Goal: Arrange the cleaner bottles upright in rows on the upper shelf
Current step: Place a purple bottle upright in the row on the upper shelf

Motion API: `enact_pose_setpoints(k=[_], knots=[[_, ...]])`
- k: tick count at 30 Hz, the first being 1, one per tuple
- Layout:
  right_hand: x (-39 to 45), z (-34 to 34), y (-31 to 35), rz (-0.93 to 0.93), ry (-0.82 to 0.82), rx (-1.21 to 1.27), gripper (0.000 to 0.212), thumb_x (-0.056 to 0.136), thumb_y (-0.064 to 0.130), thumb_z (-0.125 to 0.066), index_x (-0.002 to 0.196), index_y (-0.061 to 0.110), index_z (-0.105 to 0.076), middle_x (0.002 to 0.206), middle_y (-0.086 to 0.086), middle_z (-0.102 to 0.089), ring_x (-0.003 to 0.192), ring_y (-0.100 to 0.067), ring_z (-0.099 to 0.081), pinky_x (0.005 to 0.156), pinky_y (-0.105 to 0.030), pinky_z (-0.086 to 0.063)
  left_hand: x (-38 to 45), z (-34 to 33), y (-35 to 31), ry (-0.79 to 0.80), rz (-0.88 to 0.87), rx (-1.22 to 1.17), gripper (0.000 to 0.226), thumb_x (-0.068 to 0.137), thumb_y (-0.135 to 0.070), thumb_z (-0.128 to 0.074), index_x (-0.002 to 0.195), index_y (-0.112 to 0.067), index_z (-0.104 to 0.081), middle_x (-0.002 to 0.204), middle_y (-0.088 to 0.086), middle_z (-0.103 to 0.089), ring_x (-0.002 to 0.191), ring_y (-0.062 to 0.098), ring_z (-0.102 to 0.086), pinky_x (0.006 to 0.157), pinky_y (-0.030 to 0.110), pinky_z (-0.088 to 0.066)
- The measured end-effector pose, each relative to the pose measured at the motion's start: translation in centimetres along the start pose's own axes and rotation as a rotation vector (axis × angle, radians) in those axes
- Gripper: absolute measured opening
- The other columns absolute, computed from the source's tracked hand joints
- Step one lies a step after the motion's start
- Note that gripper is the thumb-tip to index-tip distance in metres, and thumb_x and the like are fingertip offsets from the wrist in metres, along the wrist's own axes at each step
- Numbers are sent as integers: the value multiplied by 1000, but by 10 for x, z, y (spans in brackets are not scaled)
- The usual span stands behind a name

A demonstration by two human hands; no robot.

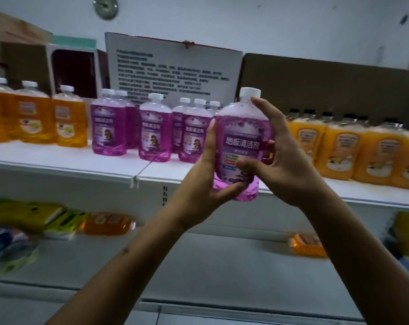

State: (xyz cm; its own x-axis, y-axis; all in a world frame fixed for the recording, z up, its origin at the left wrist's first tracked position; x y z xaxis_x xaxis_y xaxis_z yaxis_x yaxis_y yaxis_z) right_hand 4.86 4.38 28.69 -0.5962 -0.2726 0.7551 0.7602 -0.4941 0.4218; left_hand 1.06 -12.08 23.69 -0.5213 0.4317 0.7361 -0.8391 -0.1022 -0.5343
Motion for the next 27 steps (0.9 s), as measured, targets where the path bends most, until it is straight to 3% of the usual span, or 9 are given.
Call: enact_pose_setpoints(k=[2,6,7,9,11,12,14,22,27], knots=[[-5,21,-13,-29,-54,-91,91,83,11,-78,155,22,-22,155,-4,-28,137,-23,-46,93,-35,-58,21,-16,0,83,18,50,117,86,-31,-70,144,-39,31,153,0,-37,122,0,-51,104,26,-43],[-16,46,-45,-70,-126,-285,86,83,18,-77,152,22,-27,151,-3,-31,137,-22,-43,95,-40,-57,53,-41,12,240,66,174,113,88,-31,-69,149,-33,26,146,3,-48,122,11,-55,107,34,-41],[-18,49,-53,-83,-132,-347,86,83,14,-78,152,23,-27,152,-3,-30,138,-22,-40,98,-41,-56,57,-44,18,273,66,255,106,89,-30,-68,152,-32,17,144,4,-50,122,14,-55,107,36,-42],[-17,59,-69,-123,-141,-418,88,83,9,-77,151,27,-26,153,-3,-28,140,-22,-39,102,-43,-53,66,-44,35,365,57,453,73,92,-30,-63,152,-26,-22,131,4,-59,113,17,-58,101,41,-48],[-8,70,-87,-208,-109,-358,88,84,5,-75,151,32,-25,153,-3,-28,135,-21,-45,100,-43,-54,71,-39,48,481,127,546,37,95,-40,-55,123,-16,-57,113,6,-64,99,21,-60,90,44,-52],[-3,74,-97,-243,-84,-329,89,84,3,-74,150,36,-24,152,-3,-28,133,-21,-48,99,-45,-55,73,-36,54,520,177,531,36,95,-46,-52,108,-13,-63,104,6,-65,93,22,-60,87,45,-52],[10,76,-118,-272,-63,-338,91,85,0,-72,149,43,-22,154,0,-23,135,-24,-44,99,-50,-54,75,-33,60,560,259,483,43,94,-54,-50,97,-14,-64,97,4,-64,89,21,-60,85,46,-52],[44,61,-171,-283,-36,-336,91,90,1,-66,151,44,-15,160,-2,-8,142,-26,-32,105,-52,-48,71,-29,66,476,250,448,36,95,-51,-50,101,-20,-67,101,-3,-66,93,16,-59,87,40,-49],[51,56,-177,-354,-59,-182,94,90,-4,-63,144,59,-20,154,-4,-22,135,-23,-45,89,-33,-58,71,-33,66,443,262,486,43,94,-51,-50,92,-12,-68,92,3,-67,86,19,-60,83,46,-50]])
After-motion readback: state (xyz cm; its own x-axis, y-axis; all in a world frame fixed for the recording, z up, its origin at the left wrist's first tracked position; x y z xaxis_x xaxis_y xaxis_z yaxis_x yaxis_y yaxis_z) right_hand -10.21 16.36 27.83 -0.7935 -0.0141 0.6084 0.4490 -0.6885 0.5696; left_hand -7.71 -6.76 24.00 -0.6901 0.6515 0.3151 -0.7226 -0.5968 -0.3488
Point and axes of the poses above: each hand's wrist, its own x-axis towards the middle knuckle, its own z-axis out of the back of the hand, y = z × x, the point moved 1 cm from there along x, towards the middle knuckle
